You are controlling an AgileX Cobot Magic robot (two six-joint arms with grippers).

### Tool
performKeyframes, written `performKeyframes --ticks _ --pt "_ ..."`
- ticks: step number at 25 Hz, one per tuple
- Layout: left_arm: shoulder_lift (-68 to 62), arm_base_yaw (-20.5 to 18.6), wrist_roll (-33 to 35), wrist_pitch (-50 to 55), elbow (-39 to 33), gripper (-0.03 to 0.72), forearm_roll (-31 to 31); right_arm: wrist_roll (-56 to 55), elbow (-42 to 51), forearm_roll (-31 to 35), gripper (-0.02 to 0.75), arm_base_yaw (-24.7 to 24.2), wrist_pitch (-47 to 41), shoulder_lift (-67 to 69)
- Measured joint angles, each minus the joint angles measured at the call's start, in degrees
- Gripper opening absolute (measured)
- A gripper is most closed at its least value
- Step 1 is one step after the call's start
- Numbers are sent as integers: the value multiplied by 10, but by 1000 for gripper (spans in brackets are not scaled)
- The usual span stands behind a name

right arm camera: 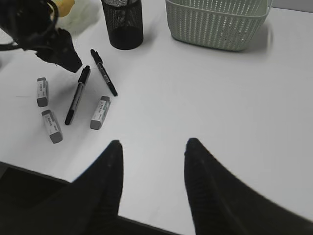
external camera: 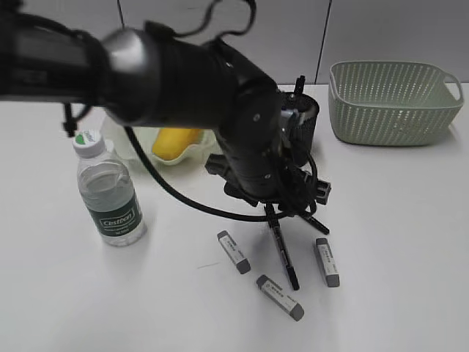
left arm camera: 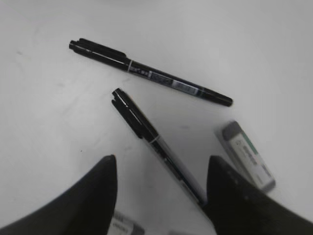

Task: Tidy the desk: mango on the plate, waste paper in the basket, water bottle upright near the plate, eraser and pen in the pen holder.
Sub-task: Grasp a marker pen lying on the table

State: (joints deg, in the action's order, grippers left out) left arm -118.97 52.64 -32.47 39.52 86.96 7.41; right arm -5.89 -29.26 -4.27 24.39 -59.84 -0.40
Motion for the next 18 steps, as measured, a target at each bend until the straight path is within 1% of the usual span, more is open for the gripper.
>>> performKeyframes --ticks 2,5,9,11,15,17,18 --pt "-40 0 -51 19 30 442 29 0 0 0 339 0 0 0" --pt "-87 -1 -91 40 78 440 47 0 0 0 339 0 0 0" --pt "-132 0 -114 68 141 435 79 0 0 0 339 0 0 0" --pt "-149 0 -119 89 161 426 86 0 0 0 339 0 0 0" --pt "-167 0 -130 108 170 386 88 0 0 0 339 0 0 0" --pt "-168 0 -134 109 170 343 86 0 0 0 339 0 0 0" --pt "-168 0 -134 109 170 299 86 0 0 0 339 0 0 0"
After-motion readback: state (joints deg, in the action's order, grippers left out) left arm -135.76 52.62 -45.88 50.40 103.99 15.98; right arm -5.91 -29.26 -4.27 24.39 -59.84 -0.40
